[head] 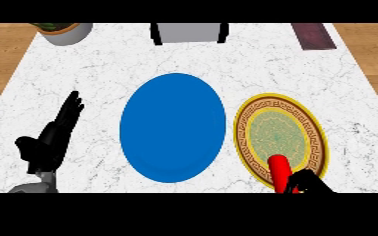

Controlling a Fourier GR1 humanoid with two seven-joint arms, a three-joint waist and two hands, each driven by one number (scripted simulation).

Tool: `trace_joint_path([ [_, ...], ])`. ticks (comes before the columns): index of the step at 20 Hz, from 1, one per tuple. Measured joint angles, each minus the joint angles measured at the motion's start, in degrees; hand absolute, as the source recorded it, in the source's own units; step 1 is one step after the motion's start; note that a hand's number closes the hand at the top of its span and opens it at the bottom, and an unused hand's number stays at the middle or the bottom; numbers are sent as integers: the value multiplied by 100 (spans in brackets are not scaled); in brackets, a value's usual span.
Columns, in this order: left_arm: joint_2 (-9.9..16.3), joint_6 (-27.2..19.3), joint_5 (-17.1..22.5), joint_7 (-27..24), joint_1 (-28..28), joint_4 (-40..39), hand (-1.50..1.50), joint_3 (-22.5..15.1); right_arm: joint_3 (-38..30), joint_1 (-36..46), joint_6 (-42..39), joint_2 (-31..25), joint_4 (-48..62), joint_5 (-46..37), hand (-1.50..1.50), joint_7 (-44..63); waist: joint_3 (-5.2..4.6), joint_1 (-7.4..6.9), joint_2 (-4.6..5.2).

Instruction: Pick the can from the plate and place it in the plate

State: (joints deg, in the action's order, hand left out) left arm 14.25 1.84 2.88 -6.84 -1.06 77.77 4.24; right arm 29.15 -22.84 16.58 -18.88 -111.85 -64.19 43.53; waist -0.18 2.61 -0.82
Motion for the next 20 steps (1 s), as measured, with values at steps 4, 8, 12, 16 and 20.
trace_joint_path([
  [4,-17,47,-18,-92,73,4,0,-13,628,-1093,553,-133,-864,-946,150,93,7,-57,23],
  [8,-53,55,-55,-71,0,-3,0,-46,1107,-1675,665,-199,-1757,-1872,150,247,8,-103,40],
  [12,-44,85,-61,-87,21,32,0,-32,1504,-1920,898,-131,-2299,-2822,150,283,9,-132,42],
  [16,-46,107,-69,-36,-177,-66,0,-4,2148,-1723,442,343,-2583,-3671,150,375,7,-175,59],
  [20,-89,129,-103,-15,-166,-36,0,-30,2523,-1219,-109,863,-2547,-3844,150,462,10,-224,71],
])
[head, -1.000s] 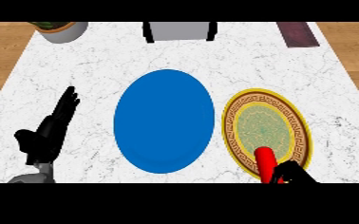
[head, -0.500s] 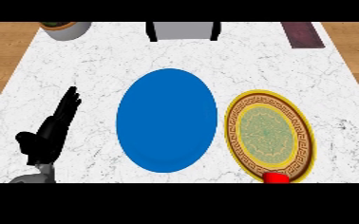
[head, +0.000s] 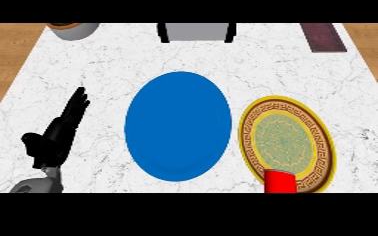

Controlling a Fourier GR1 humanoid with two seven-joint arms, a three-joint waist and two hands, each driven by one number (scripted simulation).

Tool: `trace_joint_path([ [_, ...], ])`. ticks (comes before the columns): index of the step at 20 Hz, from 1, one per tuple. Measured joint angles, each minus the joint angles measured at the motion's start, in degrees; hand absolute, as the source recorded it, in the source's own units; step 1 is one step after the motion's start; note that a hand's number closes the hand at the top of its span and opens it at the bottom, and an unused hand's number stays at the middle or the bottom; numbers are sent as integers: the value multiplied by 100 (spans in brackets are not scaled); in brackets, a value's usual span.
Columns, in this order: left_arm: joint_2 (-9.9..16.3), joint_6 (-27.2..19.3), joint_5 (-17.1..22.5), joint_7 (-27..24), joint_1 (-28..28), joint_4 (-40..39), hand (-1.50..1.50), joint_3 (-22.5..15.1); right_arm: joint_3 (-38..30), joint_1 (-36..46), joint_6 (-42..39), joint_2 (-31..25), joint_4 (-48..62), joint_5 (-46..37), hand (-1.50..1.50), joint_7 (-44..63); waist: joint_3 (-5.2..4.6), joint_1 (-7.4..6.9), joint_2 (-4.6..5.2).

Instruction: Pick the can from the plate and place it in the plate

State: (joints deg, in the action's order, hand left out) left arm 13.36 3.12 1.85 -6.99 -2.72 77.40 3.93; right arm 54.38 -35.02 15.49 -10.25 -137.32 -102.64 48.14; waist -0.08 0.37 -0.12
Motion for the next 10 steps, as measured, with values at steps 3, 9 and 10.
trace_joint_path([
  [3,22,60,-9,-56,49,-5,0,19,106,470,-583,353,93,-171,150,121,0,-32,9],
  [9,-4,99,-25,-38,-116,-46,0,30,-20,1641,-1375,271,227,314,150,493,-1,-104,37],
  [10,-36,88,-49,-34,-106,-35,0,-5,-36,1795,-1385,214,261,509,150,567,0,-124,42],
])
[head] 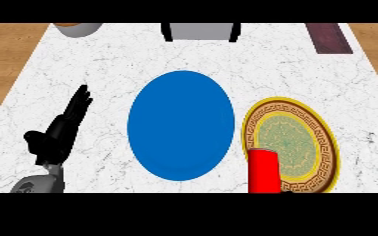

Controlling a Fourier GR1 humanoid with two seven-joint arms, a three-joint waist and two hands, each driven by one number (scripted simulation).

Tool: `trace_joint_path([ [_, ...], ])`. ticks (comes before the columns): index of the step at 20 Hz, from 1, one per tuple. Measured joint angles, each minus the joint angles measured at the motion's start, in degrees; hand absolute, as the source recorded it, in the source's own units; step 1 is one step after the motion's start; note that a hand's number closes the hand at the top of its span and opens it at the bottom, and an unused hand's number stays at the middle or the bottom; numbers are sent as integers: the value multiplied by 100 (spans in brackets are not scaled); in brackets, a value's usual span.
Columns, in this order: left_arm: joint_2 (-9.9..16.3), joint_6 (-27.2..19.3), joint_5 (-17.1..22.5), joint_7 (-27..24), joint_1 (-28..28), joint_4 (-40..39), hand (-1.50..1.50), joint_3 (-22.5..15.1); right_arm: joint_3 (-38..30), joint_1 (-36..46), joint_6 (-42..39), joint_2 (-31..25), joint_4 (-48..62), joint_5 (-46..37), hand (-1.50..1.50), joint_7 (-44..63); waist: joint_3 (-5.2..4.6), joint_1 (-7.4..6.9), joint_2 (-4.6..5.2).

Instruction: Pick the can from the plate and place it in the plate

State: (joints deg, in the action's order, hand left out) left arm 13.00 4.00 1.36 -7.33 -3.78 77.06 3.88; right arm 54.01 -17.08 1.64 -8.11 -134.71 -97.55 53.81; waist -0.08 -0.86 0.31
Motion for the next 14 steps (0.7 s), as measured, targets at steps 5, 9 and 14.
trace_joint_path([
  [5,-48,-25,-56,102,-97,27,0,-67,18,688,49,-280,196,979,150,222,0,-96,32],
  [9,-100,-58,-93,160,-182,33,0,-113,3,1021,182,-411,330,1567,150,323,-1,-149,50],
  [14,-85,-1,-112,118,-192,21,0,-145,-117,1243,328,-478,478,2071,150,399,-3,-233,77],
])
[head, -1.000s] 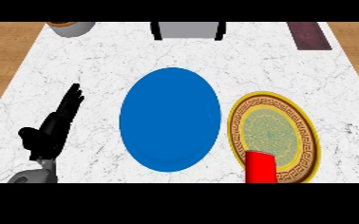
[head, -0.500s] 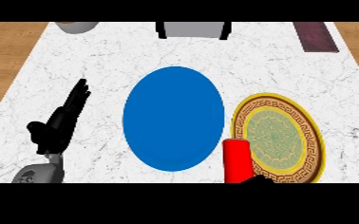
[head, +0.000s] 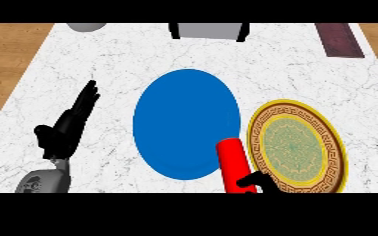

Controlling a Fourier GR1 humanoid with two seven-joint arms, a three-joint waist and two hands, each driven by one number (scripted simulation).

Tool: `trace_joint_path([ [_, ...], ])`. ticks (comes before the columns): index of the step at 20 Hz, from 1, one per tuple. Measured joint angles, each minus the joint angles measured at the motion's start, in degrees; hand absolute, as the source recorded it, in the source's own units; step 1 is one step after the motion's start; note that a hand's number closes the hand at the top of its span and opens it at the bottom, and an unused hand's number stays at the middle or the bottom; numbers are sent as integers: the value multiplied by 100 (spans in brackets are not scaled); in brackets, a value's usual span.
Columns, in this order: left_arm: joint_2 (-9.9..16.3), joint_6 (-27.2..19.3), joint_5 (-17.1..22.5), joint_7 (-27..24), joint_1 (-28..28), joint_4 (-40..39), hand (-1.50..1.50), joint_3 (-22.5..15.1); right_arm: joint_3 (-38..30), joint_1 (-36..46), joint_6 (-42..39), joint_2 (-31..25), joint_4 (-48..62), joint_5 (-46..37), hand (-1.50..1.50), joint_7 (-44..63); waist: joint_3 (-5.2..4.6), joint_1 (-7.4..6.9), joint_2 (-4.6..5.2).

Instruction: Pick the can from the plate and place it in the plate

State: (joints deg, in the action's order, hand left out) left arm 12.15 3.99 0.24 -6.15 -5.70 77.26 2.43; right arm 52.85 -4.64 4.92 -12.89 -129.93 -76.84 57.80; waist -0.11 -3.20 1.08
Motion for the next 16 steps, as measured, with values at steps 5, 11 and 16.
trace_joint_path([
  [5,14,34,2,-65,18,-45,0,10,-259,-3,564,100,133,190,-150,74,2,-18,18],
  [11,-8,46,4,-53,-12,-34,0,-7,-1075,664,1039,840,1465,285,-150,200,6,-61,26],
  [16,12,51,29,-11,-102,-119,0,50,-1572,1491,2105,1130,2592,502,-150,148,17,-21,1],
])
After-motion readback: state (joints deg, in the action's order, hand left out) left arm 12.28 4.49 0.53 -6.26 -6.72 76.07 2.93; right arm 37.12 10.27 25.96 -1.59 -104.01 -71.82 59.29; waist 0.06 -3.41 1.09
